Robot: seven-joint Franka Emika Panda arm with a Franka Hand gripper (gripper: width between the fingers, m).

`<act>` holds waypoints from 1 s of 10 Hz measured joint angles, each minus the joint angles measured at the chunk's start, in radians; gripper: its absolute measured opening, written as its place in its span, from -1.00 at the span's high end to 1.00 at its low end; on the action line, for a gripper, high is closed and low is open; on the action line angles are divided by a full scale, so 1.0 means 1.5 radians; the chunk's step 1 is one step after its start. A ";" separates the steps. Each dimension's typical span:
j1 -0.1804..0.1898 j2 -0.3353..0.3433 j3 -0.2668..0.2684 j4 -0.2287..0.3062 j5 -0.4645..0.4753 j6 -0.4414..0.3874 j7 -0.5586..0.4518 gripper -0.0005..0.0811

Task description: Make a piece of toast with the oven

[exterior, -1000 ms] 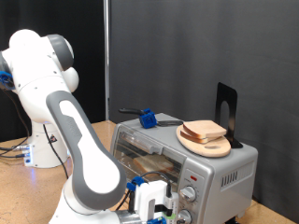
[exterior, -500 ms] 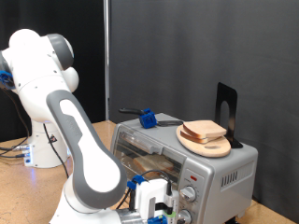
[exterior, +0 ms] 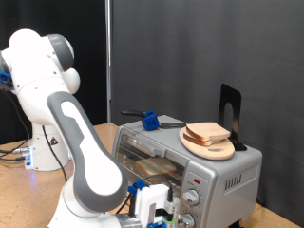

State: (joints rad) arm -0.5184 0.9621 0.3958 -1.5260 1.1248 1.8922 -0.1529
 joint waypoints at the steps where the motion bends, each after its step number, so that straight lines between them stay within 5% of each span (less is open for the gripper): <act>1: 0.002 0.000 0.000 0.004 -0.010 0.000 0.011 0.02; 2: 0.003 0.000 0.000 0.009 -0.018 -0.001 0.018 0.02; 4: 0.003 0.000 0.002 0.015 -0.021 -0.005 0.025 -0.75; 6: 0.004 0.000 0.003 0.022 -0.030 -0.018 0.054 -0.94; 10: 0.007 0.001 0.003 0.025 -0.049 -0.027 0.087 -0.99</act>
State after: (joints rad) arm -0.5084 0.9630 0.3997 -1.4884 1.0517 1.8519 -0.0231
